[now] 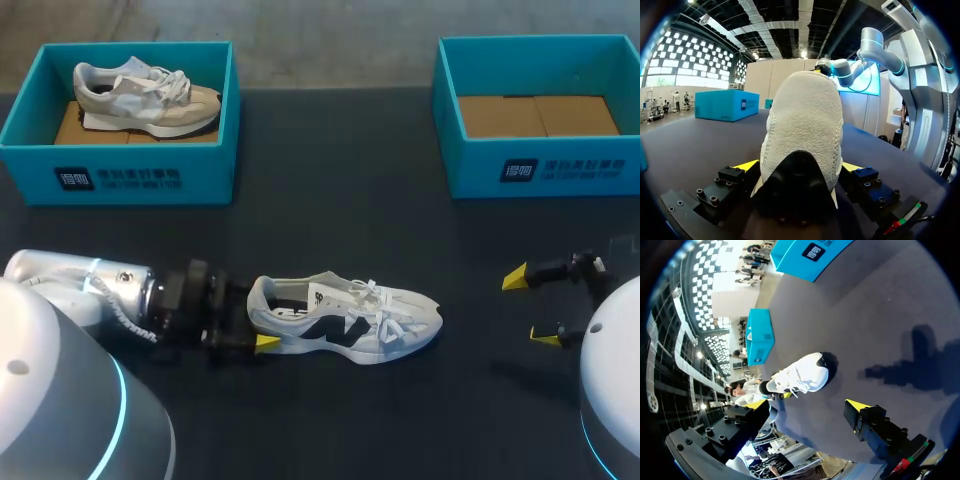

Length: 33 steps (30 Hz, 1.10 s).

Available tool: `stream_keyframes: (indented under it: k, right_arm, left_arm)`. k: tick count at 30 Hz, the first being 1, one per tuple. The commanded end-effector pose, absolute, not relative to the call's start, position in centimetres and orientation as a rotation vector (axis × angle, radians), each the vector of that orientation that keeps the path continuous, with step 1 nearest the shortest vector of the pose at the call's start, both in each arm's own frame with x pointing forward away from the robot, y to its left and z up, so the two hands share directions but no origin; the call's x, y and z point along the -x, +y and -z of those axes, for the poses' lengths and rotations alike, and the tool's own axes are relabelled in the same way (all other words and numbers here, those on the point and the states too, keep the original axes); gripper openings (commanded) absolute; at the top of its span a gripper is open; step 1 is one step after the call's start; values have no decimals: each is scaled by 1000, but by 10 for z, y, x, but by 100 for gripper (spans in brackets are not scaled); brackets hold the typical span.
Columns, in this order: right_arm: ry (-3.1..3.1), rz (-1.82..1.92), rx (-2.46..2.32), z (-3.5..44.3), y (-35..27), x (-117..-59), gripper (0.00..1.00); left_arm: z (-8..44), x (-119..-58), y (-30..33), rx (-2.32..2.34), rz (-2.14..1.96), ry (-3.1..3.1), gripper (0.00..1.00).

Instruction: Take the shoe out of the shoebox, open the shoe tongue, remove and reinsert the insole, then place the shoe into the shoebox

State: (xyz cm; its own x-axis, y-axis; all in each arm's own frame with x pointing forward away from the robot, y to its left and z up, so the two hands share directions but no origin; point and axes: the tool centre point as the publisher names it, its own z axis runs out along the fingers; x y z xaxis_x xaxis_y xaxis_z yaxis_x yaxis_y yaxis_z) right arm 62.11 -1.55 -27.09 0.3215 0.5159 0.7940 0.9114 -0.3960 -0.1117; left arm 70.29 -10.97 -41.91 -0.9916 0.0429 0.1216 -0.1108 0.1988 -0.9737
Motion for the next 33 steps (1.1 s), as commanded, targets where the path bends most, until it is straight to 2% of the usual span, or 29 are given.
stream_keyframes:
  k: [1,33]
  right_arm:
    - [-1254,926,2036,270,-15,-619,100]
    - [-1254,926,2036,270,-15,-619,100]
  left_arm:
    - [424,-700,-118,-73,-1907,-2339,100]
    - [424,-705,-133,-86,-1935,-2365,100]
